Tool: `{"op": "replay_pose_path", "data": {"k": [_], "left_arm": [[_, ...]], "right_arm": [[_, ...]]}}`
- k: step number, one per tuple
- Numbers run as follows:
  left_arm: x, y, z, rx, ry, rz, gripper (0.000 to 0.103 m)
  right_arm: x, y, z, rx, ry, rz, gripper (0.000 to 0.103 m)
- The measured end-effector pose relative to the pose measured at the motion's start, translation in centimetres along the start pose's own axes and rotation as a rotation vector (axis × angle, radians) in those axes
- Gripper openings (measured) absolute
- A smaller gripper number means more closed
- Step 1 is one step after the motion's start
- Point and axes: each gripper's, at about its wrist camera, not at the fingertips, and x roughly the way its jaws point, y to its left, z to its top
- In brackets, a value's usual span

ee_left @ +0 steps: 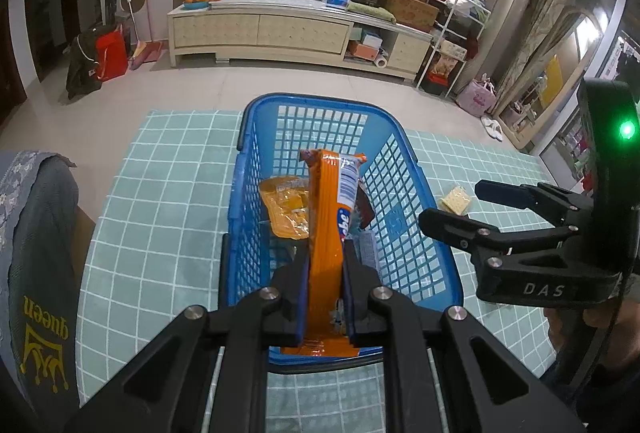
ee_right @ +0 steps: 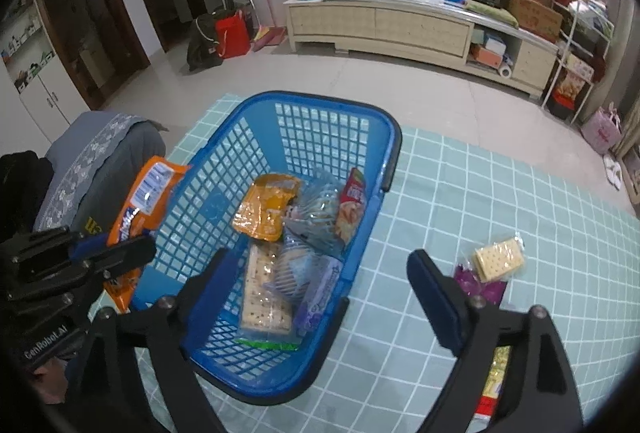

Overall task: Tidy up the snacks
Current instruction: 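Open the right tool to drop the gum box into the basket, then open the left tool to drop the orange bar packet into the basket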

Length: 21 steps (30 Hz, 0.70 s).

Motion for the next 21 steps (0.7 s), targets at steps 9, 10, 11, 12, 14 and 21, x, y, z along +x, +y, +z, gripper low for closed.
{"op": "replay_pose_path", "data": {"k": [9, 10, 11, 12, 14, 21], "left_arm": [[2.3, -0.1, 0.2, 0.002, 0.042, 0.002, 0.013], [2.7, -0.1, 0.3, 0.0, 0.045, 0.002, 0.013], [2.9, -0.1, 0.3, -0.002, 0.048, 0.002, 0.013], [3.1, -0.1, 0.3, -0.002, 0.051, 0.003, 0.013], [3.5, 0.0, 0.5, 0.0, 0.059, 0.005, 0.013], [4.3, 0.5, 0.1, -0.014, 0.064, 0.013, 0.013]], "right_arm": [[0.3, -1.0, -0.6, 0.014, 0.001, -0.018, 0.103], [0.5, -1.1, -0.6, 0.016, 0.004, -0.019, 0.103], [0.7, -1.3, -0.6, 0.019, 0.006, -0.018, 0.103], [0.8, -1.4, -0.7, 0.02, 0.008, -0.016, 0.103], [1.2, -1.6, -0.7, 0.023, 0.011, -0.017, 0.103], [1.9, -1.9, -0.8, 0.027, 0.01, -0.011, 0.103]]}}
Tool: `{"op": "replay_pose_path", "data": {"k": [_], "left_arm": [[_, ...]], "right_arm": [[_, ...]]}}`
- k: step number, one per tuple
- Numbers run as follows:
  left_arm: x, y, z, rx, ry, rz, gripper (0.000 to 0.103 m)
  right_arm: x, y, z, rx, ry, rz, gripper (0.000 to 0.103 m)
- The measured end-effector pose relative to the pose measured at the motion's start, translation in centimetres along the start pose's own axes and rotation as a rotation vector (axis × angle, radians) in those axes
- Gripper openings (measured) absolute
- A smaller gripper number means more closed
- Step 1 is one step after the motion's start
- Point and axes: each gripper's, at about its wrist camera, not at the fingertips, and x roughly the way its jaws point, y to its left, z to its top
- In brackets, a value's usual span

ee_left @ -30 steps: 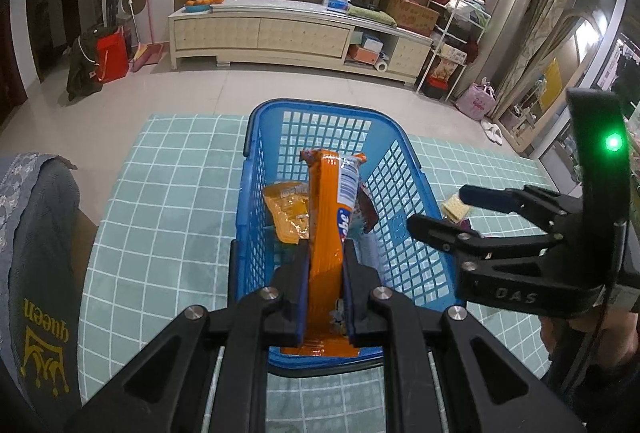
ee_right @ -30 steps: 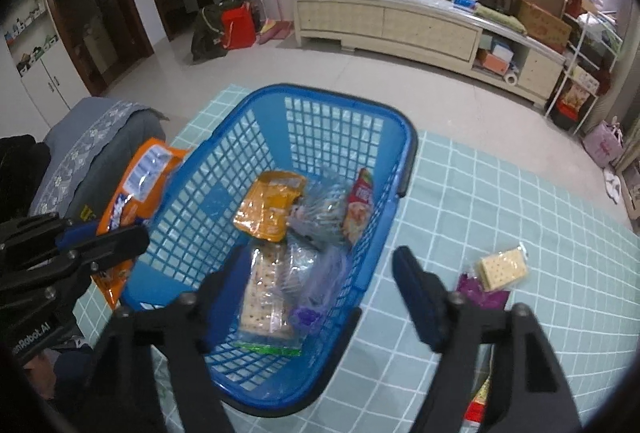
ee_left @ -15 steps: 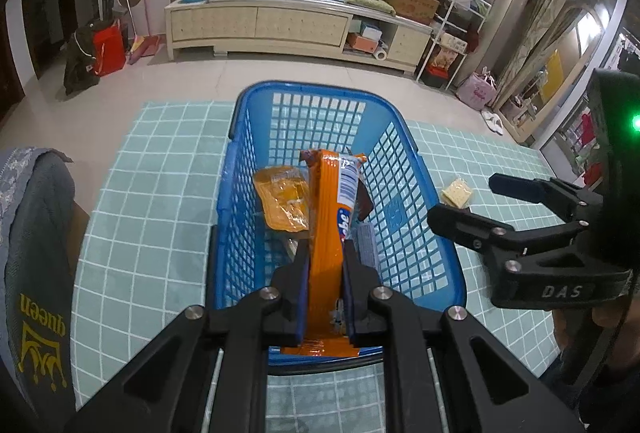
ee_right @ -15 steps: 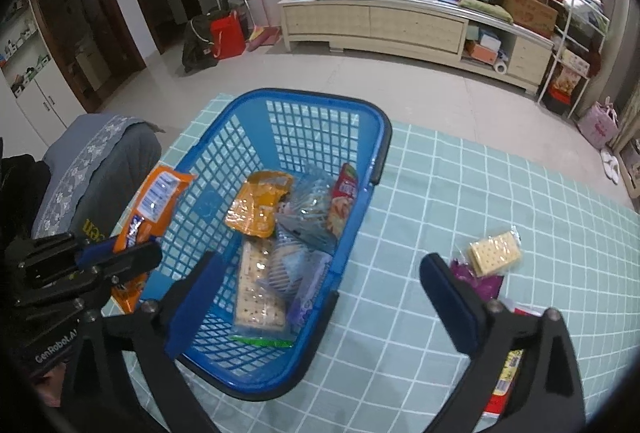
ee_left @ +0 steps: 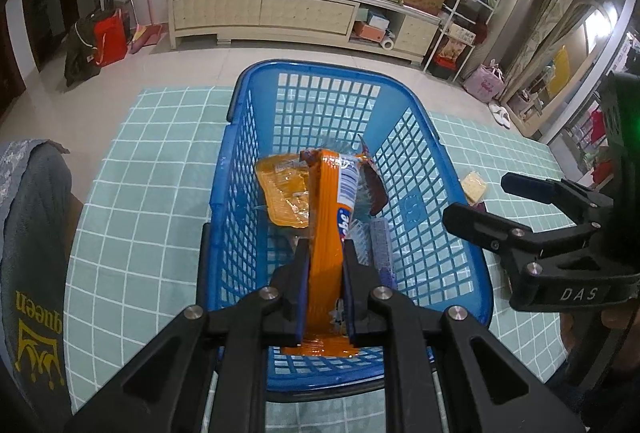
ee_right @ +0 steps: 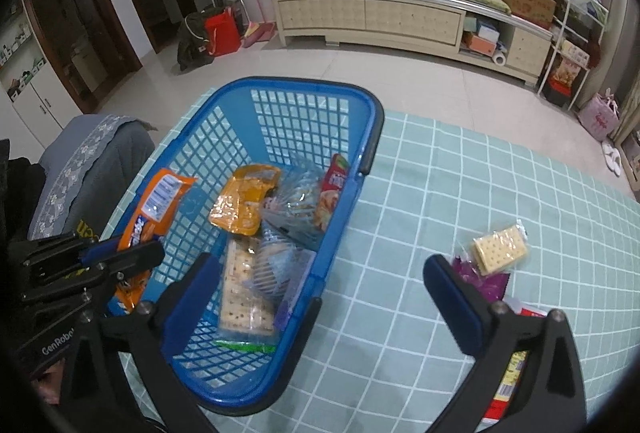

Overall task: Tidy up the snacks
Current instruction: 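Open the left tool to drop the orange bar packet into the basket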

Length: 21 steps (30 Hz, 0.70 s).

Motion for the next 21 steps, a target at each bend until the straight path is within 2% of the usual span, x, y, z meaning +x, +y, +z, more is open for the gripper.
{"op": "replay_pose_path", "data": {"k": [3, 4, 5, 7, 8, 11, 21], "left_arm": [[0.0, 0.2, -0.3, -0.004, -0.006, -0.001, 0.013], [-0.2, 0.2, -0.5, 0.001, -0.018, 0.001, 0.019], [-0.5, 0.2, -0.5, 0.008, -0.032, 0.026, 0.034], [-1.0, 0.5, -0.6, 0.004, -0.046, 0.026, 0.047], [-1.3, 0.6, -0.7, 0.002, -0.053, 0.006, 0.05], [-2.3, 0.6, -0.8, 0.008, -0.074, -0.012, 0.056], [-5.5, 0.2, -1.3, 0.018, -0.1, -0.012, 0.06]], "right_arm": [[0.2, -0.1, 0.1, 0.006, 0.0, 0.001, 0.103], [0.2, -0.1, 0.2, 0.007, 0.001, 0.003, 0.103], [0.3, 0.0, 0.2, 0.004, 0.006, 0.009, 0.103], [0.2, 0.0, 0.3, 0.004, 0.009, 0.021, 0.103], [0.1, 0.1, 0.3, 0.006, 0.006, 0.018, 0.103], [-0.5, 0.0, 0.3, 0.013, -0.006, 0.018, 0.103], [-3.9, 0.1, -0.6, 0.019, -0.041, 0.007, 0.103]]}}
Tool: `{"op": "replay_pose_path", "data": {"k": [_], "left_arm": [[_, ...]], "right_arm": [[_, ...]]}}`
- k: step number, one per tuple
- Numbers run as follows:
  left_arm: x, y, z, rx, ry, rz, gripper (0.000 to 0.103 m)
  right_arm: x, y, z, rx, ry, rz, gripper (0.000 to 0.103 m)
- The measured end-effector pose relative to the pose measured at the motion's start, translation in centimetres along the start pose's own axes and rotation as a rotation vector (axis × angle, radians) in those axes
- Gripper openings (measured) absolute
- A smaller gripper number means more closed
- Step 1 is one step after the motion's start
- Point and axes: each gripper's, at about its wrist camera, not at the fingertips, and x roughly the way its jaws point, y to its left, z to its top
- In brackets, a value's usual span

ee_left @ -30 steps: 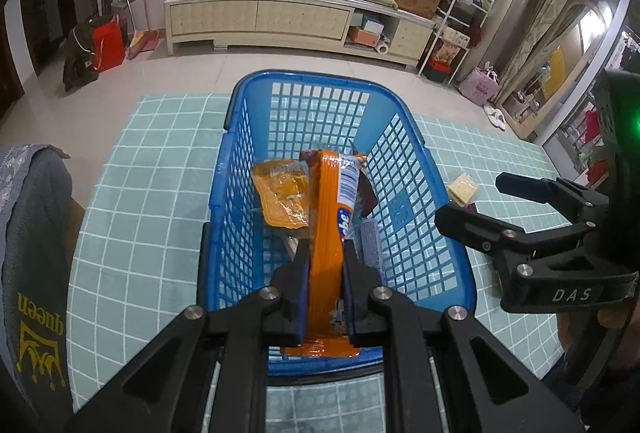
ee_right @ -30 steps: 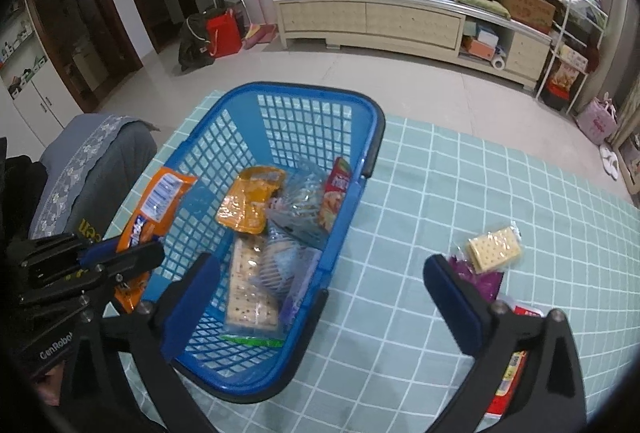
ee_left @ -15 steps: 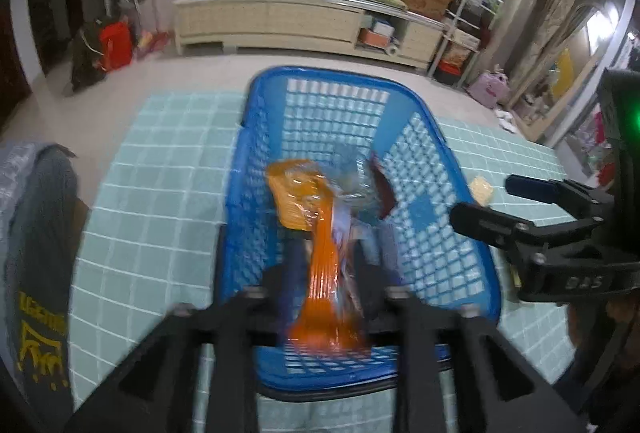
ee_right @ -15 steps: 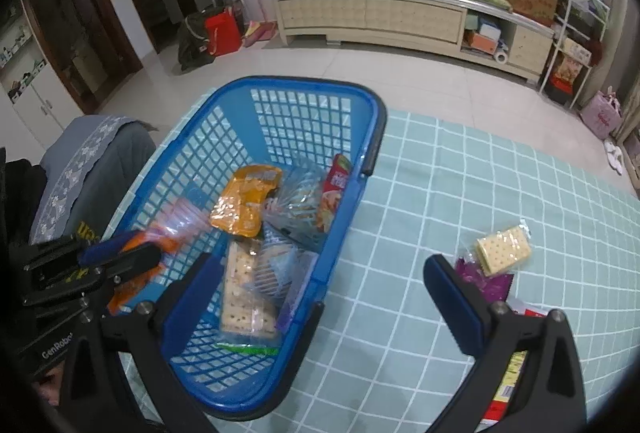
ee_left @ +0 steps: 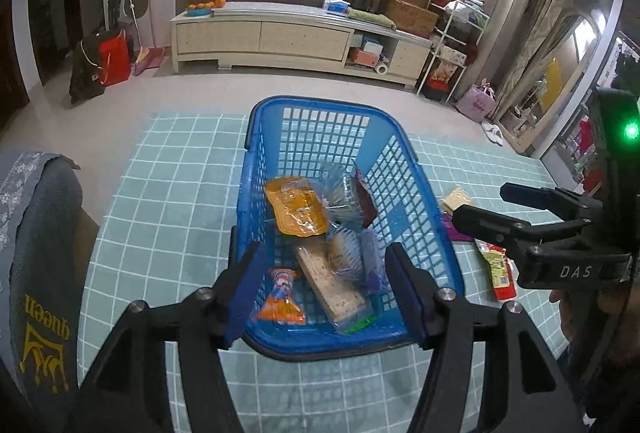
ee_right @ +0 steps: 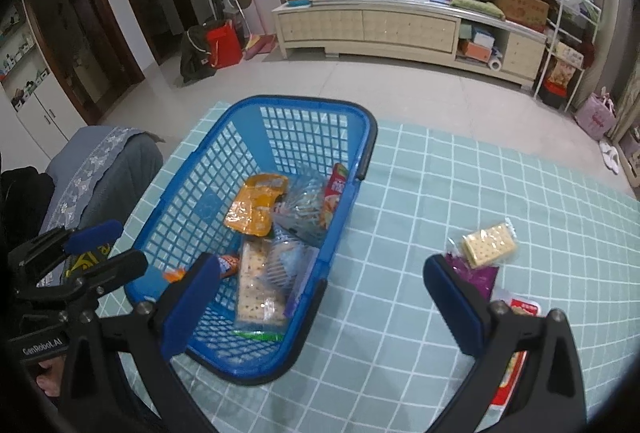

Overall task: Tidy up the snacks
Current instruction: 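Open the left tool to drop the orange bar packet into the basket, then withdraw both tools from the basket toward the remaining snacks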

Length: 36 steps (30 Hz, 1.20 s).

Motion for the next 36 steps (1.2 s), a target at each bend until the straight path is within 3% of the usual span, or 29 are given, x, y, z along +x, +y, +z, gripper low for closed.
{"op": "replay_pose_path", "data": {"k": [8, 17, 26, 36], "left_arm": [[-2.2, -2.7, -0.4, 0.038, -0.026, -0.012, 0.064], [-3.2, -7.6, -0.7, 0.117, -0.04, -0.04, 0.071], [-1.1, -13.7, -0.7, 0.19, -0.005, -0.085, 0.074], [3.9, -20.5, -1.1, 0.238, 0.089, -0.111, 0.074]], "right_arm": [[-3.5, -0.7, -1.0, 0.011, -0.043, -0.008, 0.103], [-7.7, -4.1, -3.1, 0.056, -0.081, -0.025, 0.103], [-10.5, -9.9, -5.6, 0.131, -0.093, -0.064, 0.103], [-10.0, -17.3, -8.8, 0.234, -0.067, -0.086, 0.103]]}}
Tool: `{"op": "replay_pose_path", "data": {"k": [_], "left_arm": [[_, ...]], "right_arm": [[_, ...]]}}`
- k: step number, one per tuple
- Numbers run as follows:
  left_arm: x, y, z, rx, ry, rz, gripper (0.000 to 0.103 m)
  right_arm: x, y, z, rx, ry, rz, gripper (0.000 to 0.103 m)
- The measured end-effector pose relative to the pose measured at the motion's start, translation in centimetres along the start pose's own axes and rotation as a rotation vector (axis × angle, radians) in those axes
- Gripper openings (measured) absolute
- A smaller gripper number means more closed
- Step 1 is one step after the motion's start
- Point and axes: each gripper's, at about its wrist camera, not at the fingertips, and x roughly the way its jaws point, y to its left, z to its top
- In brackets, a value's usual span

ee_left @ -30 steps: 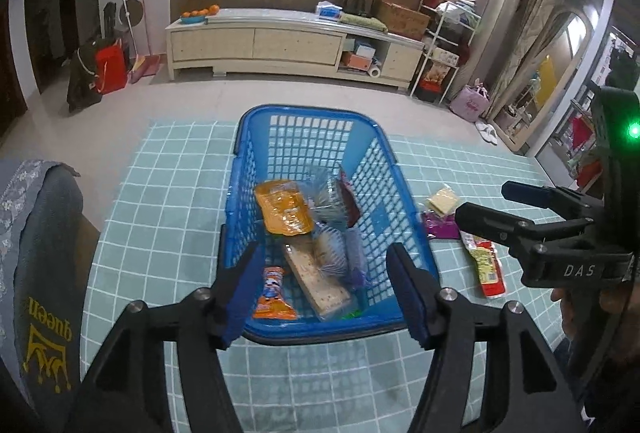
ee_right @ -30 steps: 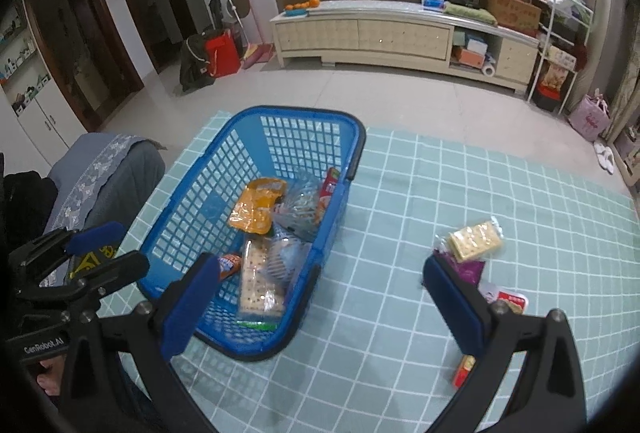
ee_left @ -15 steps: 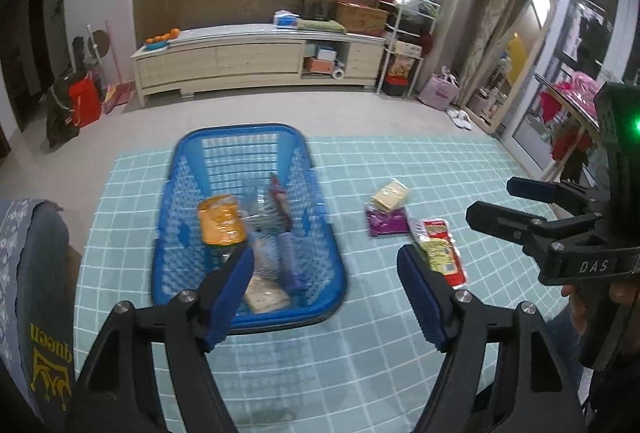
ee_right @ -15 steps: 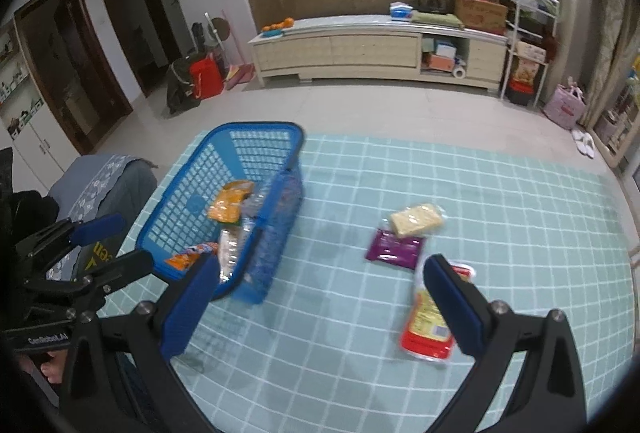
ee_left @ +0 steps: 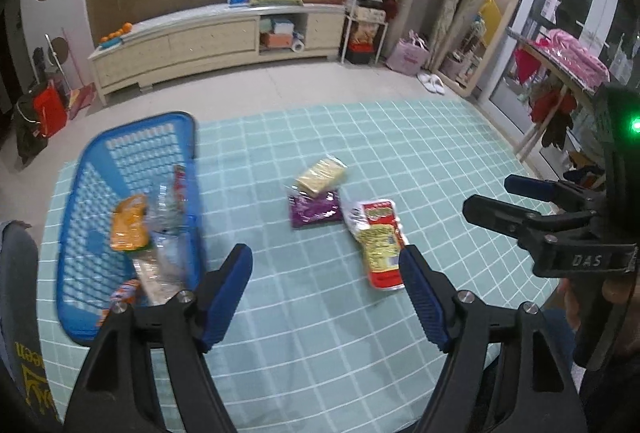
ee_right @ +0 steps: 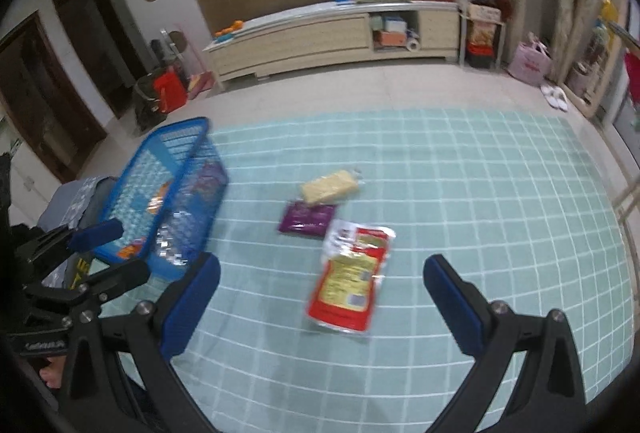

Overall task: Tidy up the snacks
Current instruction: 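Withdraw both tools from the basket toward the remaining snacks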

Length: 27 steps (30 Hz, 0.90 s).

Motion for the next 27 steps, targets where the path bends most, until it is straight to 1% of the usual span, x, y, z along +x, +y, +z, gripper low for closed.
{"op": "replay_pose_path", "data": {"k": [5, 11, 14, 16, 19, 27], "left_arm": [[2.8, -2.4, 0.4, 0.037, 0.059, -0.001, 0.074], [6.2, -5.1, 0.9, 0.063, 0.116, -0.017, 0.074], [8.1, -5.9, 1.0, 0.075, 0.153, -0.012, 0.074], [9.2, -6.3, 1.0, 0.075, 0.169, -0.013, 0.074], [11.2, -6.6, 1.1, 0.059, 0.206, -0.032, 0.074], [15.8, -7.4, 0.8, 0.061, 0.293, -0.063, 0.074]], "right_arm": [[1.5, -3.6, -0.9, 0.058, 0.016, -0.018, 0.103], [3.5, -6.5, -1.7, 0.086, 0.037, -0.039, 0.103], [4.0, -7.4, -2.0, 0.078, 0.041, -0.068, 0.103], [4.4, -7.8, -2.2, 0.062, 0.041, -0.096, 0.103], [5.2, -8.8, -2.5, 0.06, 0.048, -0.111, 0.103], [7.2, -11.8, -3.8, 0.116, 0.074, -0.144, 0.103]]}}
